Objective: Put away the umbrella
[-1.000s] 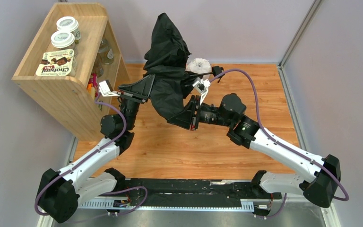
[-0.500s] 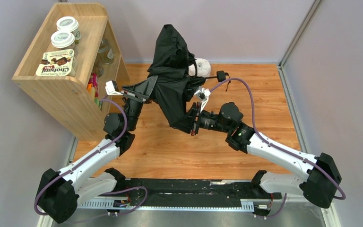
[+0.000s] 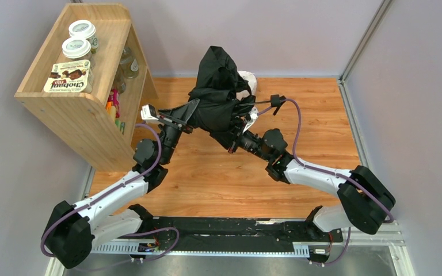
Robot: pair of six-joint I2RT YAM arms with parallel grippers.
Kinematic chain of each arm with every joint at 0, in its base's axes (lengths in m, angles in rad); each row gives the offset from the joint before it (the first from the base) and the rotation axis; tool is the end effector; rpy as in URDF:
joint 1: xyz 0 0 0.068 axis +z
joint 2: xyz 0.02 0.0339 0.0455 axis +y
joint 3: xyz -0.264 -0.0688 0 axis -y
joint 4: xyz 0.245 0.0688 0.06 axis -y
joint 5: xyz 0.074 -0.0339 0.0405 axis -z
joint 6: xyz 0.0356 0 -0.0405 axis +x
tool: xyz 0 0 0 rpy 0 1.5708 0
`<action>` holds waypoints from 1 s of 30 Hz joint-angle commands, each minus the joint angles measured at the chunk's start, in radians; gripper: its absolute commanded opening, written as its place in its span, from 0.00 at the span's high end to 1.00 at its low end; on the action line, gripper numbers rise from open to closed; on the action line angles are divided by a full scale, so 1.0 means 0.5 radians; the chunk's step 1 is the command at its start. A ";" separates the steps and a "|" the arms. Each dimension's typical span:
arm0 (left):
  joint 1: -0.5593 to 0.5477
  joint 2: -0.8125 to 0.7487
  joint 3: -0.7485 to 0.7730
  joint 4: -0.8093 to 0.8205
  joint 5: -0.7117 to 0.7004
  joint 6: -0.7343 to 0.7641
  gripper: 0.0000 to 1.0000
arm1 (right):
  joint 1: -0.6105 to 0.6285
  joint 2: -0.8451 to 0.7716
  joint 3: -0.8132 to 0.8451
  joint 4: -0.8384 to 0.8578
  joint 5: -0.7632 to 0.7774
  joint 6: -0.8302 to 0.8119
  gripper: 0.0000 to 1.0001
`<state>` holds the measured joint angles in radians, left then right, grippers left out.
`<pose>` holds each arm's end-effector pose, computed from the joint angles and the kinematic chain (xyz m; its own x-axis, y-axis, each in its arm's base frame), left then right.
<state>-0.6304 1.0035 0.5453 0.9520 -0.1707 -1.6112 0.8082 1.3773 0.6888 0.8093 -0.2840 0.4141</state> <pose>0.1816 -0.1251 0.3333 -0.4752 -0.8722 0.1160 0.3640 -0.3149 -0.8766 0.2027 0.2266 0.2763 -0.2804 0.2657 -0.9224 -0.8448 0.3879 0.3685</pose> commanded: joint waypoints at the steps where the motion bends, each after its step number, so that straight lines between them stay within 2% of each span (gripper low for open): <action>1: -0.034 -0.154 0.042 0.284 -0.060 -0.269 1.00 | -0.055 0.034 -0.055 0.109 -0.033 -0.080 1.00; 3: -0.034 -0.166 0.041 0.287 -0.064 -0.269 1.00 | -0.055 0.046 -0.037 0.029 -0.094 -0.083 1.00; 7: -0.034 -0.096 0.054 0.329 0.004 -0.330 1.00 | -0.055 0.086 -0.123 0.075 -0.195 0.031 1.00; 10: -0.034 -0.010 0.081 0.412 0.093 -0.398 1.00 | -0.082 0.108 -0.117 0.008 -0.147 0.205 1.00; 12: -0.034 0.021 0.078 0.440 0.139 -0.413 1.00 | -0.128 0.117 -0.043 -0.112 -0.189 0.441 1.00; 14: -0.034 0.021 0.072 0.437 0.173 -0.413 1.00 | -0.150 0.144 0.006 -0.070 -0.312 0.671 1.00; 17: -0.034 0.018 0.072 0.412 0.267 -0.404 1.00 | -0.193 0.154 0.012 0.010 -0.300 1.024 1.00; 19: -0.034 0.015 0.066 0.412 0.310 -0.401 1.00 | -0.245 0.172 0.076 -0.109 -0.306 1.165 1.00; 25: -0.065 -0.028 -0.013 0.330 0.479 -0.379 1.00 | -0.432 0.163 0.184 -0.118 -0.392 1.282 1.00; 30: -0.077 -0.093 -0.185 0.305 0.577 -0.392 1.00 | -0.518 0.160 0.212 -0.057 -0.444 1.160 1.00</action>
<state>-0.6476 1.0267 0.4797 0.9466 0.0036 -1.7237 0.6037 1.4471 0.7643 0.8043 -0.5358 0.9955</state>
